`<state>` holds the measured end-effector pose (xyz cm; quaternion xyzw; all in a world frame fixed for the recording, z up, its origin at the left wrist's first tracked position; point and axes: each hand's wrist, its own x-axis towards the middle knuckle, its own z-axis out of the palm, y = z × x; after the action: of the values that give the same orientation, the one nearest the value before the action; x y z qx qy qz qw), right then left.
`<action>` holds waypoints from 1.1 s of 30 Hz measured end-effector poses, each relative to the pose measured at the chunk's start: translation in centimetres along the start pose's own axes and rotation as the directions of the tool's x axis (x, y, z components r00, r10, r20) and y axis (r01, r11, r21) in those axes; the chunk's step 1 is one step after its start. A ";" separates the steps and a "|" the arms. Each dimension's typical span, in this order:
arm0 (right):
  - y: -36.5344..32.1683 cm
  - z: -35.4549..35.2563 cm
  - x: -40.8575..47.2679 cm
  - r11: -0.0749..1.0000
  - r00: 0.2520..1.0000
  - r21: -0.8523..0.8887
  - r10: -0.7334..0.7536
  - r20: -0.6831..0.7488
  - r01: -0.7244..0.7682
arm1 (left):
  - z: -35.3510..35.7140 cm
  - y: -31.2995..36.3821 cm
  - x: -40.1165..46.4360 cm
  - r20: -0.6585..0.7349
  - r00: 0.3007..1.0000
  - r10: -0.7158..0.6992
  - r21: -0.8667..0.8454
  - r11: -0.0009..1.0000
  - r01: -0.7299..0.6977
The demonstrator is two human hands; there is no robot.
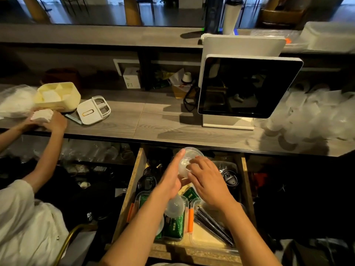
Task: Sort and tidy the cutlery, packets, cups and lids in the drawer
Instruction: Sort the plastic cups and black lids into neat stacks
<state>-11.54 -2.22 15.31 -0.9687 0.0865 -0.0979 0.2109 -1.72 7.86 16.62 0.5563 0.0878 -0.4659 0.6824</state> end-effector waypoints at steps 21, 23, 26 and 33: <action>-3.2 2.2 1.1 -0.026 0.631 0.870 0.677 0.378 -0.493 | -0.7 -2.5 -0.7 -0.137 0.990 -0.025 -0.011 1.000 0.023; -3.3 2.7 1.3 -0.070 0.622 0.871 0.672 0.402 -0.487 | -1.4 -3.0 0.2 -0.210 0.978 0.010 0.032 0.999 -0.003; -3.3 4.1 1.9 -0.057 0.595 0.854 0.694 0.406 -0.517 | -2.6 -3.4 0.8 -0.250 0.966 0.068 0.055 0.997 -0.056; -2.0 8.9 4.8 0.134 0.580 0.784 0.749 0.321 -0.606 | -5.5 -2.5 4.9 -0.140 0.987 -0.074 0.050 0.995 0.082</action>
<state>-4.68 2.05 8.90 -0.5784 0.4715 -0.0918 0.6593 1.37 9.94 9.80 0.6021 0.1433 -0.4551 0.6402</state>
